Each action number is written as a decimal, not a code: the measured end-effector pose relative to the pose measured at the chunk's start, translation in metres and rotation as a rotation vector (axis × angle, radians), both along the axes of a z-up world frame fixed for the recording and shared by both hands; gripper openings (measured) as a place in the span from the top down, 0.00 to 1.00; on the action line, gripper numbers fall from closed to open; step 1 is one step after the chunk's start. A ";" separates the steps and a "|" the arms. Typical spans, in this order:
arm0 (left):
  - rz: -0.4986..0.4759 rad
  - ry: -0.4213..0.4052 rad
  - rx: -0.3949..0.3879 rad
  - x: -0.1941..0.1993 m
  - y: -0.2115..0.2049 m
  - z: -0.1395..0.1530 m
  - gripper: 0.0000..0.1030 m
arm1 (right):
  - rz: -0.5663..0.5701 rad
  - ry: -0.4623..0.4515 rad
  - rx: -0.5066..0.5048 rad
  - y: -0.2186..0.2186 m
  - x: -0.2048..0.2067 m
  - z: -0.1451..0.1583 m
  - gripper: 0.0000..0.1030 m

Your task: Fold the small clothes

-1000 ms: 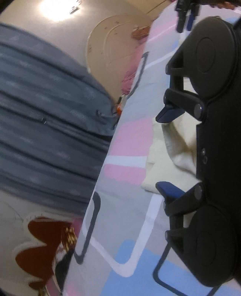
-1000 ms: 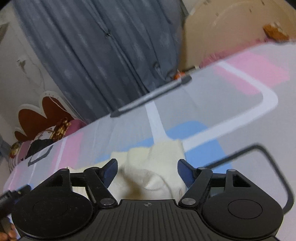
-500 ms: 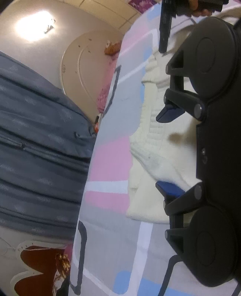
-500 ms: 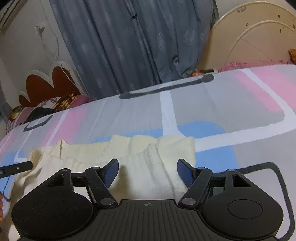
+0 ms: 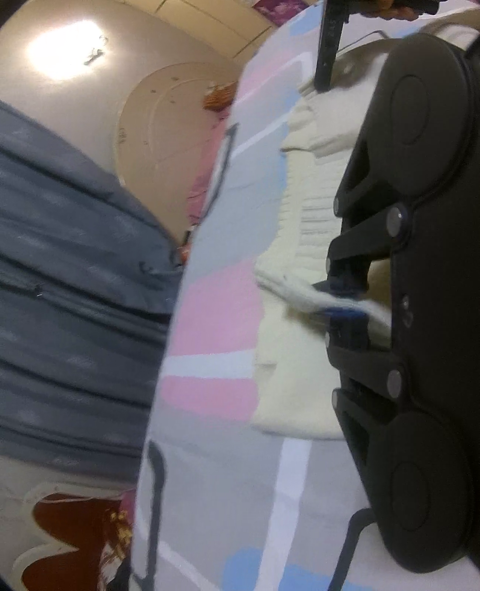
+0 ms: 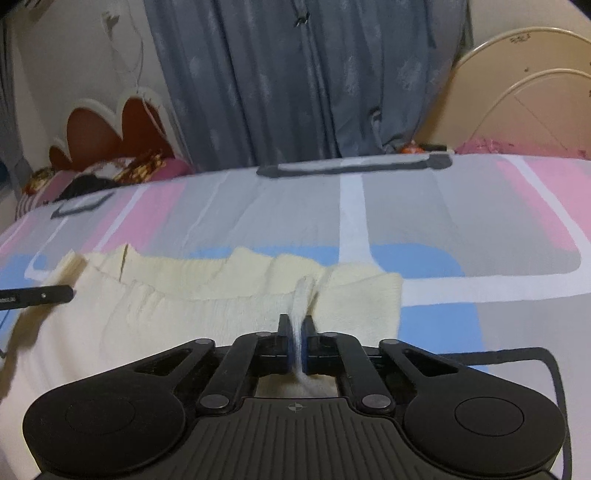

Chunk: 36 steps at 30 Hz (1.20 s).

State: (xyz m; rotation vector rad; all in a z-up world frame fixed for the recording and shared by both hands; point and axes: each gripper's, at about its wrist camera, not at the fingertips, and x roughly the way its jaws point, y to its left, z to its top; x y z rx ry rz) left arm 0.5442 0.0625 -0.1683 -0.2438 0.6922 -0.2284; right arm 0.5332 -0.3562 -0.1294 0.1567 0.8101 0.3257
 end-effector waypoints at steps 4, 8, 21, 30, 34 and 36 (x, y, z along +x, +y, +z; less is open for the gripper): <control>0.050 -0.040 -0.003 -0.003 0.008 0.005 0.97 | -0.043 -0.065 0.022 -0.004 -0.003 0.010 0.97; 0.116 -0.086 -0.019 -0.003 0.011 0.011 0.97 | -0.071 -0.113 0.011 -0.001 0.002 0.013 0.97; 0.205 -0.028 0.047 0.010 0.010 -0.009 0.65 | -0.122 -0.045 -0.057 0.003 0.023 -0.022 0.97; 0.209 -0.127 0.059 -0.041 0.021 0.025 0.36 | -0.146 -0.096 0.018 -0.013 -0.012 0.022 0.50; 0.046 -0.131 0.078 -0.055 -0.011 0.027 0.38 | -0.047 -0.106 0.024 0.015 -0.036 0.029 0.51; 0.015 -0.103 0.088 -0.056 -0.026 0.019 0.38 | 0.000 -0.088 0.024 0.031 -0.043 0.024 0.55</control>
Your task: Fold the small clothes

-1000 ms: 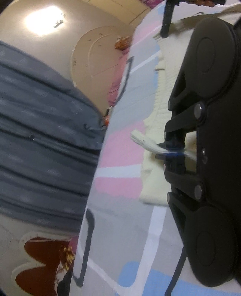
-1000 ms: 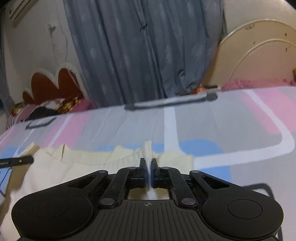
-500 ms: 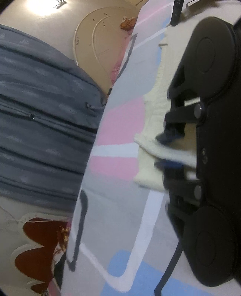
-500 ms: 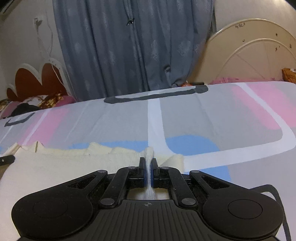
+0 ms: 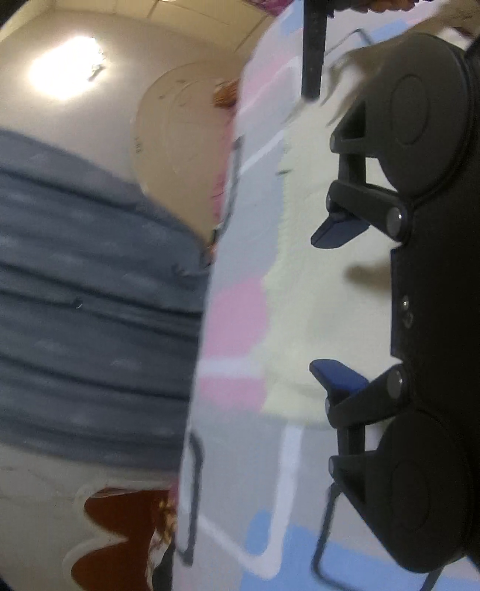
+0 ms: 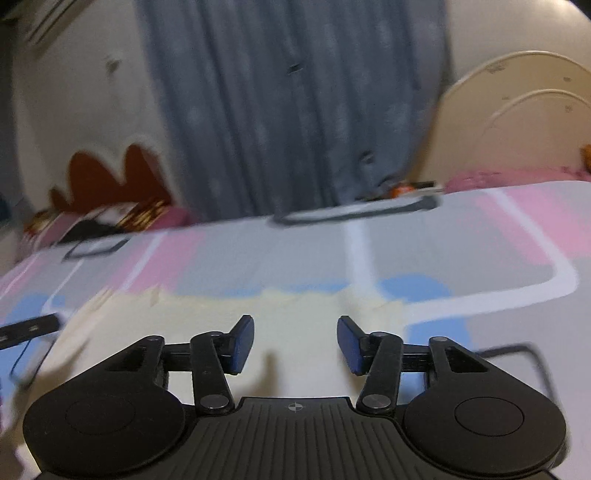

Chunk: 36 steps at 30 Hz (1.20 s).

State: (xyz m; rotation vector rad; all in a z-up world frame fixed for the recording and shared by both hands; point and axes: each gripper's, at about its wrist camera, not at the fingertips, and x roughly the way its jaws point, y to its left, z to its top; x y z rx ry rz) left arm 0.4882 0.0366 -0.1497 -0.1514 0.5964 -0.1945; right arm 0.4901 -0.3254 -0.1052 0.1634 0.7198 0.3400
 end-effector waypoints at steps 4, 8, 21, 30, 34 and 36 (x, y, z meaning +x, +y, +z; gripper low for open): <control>0.076 0.055 0.021 0.006 0.001 -0.023 0.39 | 0.048 0.045 -0.041 0.024 -0.009 -0.019 0.56; 0.084 0.053 0.038 0.001 0.009 -0.025 0.40 | -0.012 0.037 -0.091 0.008 -0.009 -0.032 0.56; -0.010 0.077 0.063 -0.041 -0.034 -0.018 0.38 | 0.068 0.027 -0.085 0.043 -0.046 -0.016 0.58; 0.020 0.132 0.056 -0.065 -0.023 -0.020 0.38 | 0.007 0.064 -0.103 0.028 -0.067 -0.024 0.58; -0.001 0.136 0.068 -0.081 -0.029 -0.017 0.37 | 0.024 0.065 -0.079 0.031 -0.091 -0.018 0.58; -0.004 0.143 0.083 -0.086 -0.033 -0.019 0.37 | 0.036 0.076 -0.096 0.037 -0.103 -0.020 0.58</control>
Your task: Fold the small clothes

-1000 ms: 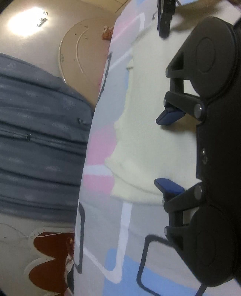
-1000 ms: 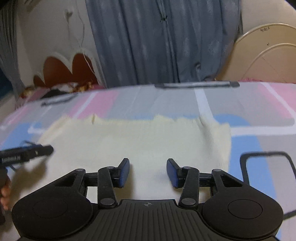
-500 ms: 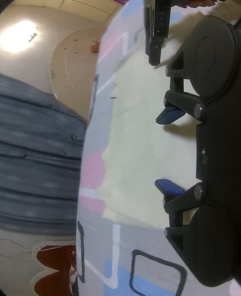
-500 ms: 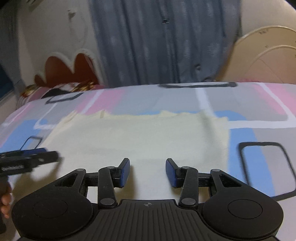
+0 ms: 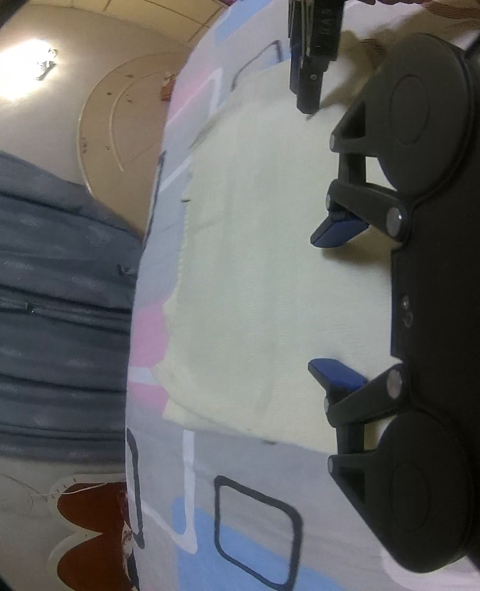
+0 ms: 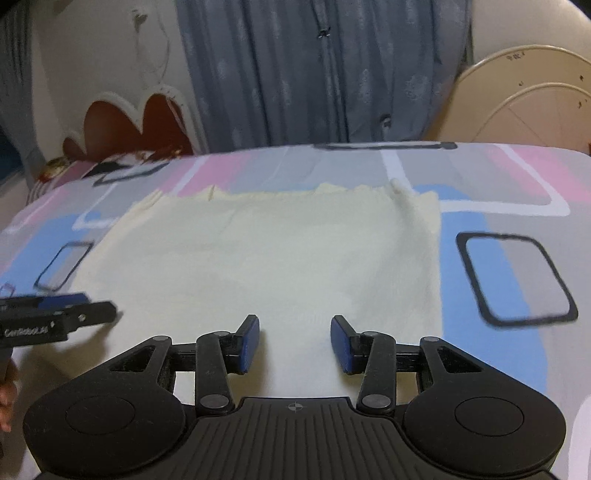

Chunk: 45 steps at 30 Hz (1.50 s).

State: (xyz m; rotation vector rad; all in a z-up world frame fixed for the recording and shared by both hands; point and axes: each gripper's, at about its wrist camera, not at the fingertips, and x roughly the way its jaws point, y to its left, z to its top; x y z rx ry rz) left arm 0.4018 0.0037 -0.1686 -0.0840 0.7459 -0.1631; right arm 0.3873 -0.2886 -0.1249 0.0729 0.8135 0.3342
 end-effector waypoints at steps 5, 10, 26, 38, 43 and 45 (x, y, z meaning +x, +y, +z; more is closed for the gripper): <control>-0.010 0.022 0.055 -0.007 -0.005 -0.006 0.37 | -0.015 0.003 -0.060 0.002 -0.020 -0.008 0.58; 0.005 0.035 0.060 -0.006 -0.005 -0.005 0.37 | -0.060 0.001 -0.071 -0.003 -0.033 0.002 0.58; 0.019 0.059 0.107 -0.002 -0.015 -0.005 0.31 | -0.020 0.046 -0.020 -0.010 -0.030 0.011 0.58; 0.060 0.012 0.039 0.000 -0.015 0.027 0.30 | 0.054 0.008 0.014 0.004 -0.002 0.037 0.58; 0.081 -0.014 0.032 0.034 -0.007 0.031 0.29 | 0.025 -0.009 0.039 0.024 0.024 0.031 0.58; 0.098 -0.027 0.025 0.046 -0.001 0.029 0.28 | 0.012 -0.009 0.034 0.032 0.034 0.029 0.58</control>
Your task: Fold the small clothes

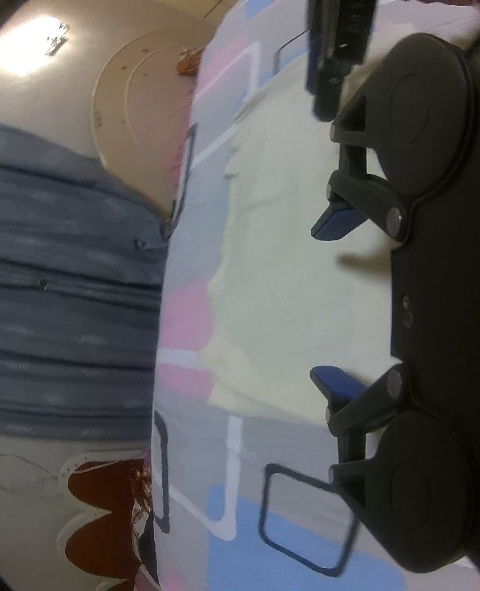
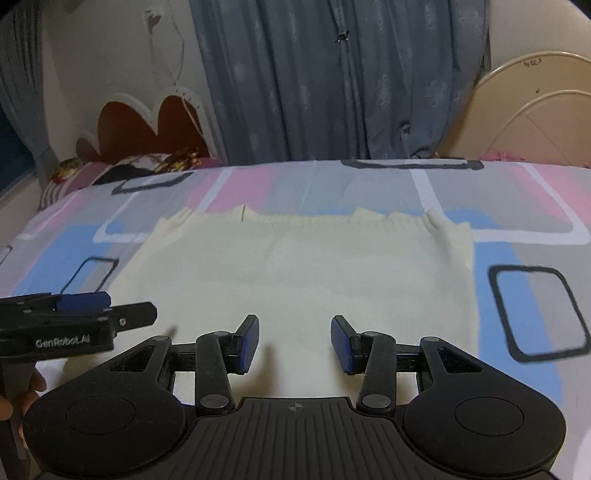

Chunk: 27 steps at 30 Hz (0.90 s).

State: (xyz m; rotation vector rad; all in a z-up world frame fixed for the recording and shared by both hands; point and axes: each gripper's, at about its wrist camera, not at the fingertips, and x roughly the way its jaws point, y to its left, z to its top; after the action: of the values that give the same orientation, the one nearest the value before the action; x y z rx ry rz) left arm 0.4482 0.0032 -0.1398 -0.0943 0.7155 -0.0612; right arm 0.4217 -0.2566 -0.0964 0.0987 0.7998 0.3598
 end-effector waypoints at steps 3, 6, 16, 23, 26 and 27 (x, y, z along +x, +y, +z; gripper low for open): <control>0.019 0.011 0.002 0.018 0.016 -0.012 0.28 | -0.012 0.009 -0.001 0.009 0.013 -0.006 0.58; 0.009 0.043 -0.009 0.027 0.028 -0.030 0.27 | -0.022 0.015 -0.029 0.018 0.024 -0.015 0.58; -0.027 0.041 0.052 0.019 0.023 -0.025 0.26 | 0.001 0.010 -0.109 0.026 0.024 -0.023 0.58; -0.023 0.070 0.053 0.005 0.017 -0.015 0.22 | 0.005 0.024 -0.061 0.020 0.004 -0.014 0.58; -0.016 0.076 0.047 -0.006 0.016 -0.009 0.22 | 0.017 0.033 -0.058 0.018 -0.009 -0.015 0.58; -0.015 0.079 0.048 -0.010 0.016 -0.007 0.22 | 0.022 0.035 -0.064 0.018 -0.014 -0.016 0.58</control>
State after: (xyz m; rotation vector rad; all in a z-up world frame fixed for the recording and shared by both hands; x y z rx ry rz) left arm 0.4382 0.0188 -0.1472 -0.0459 0.7959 -0.0553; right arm 0.4078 -0.2389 -0.1122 0.0362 0.8467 0.3534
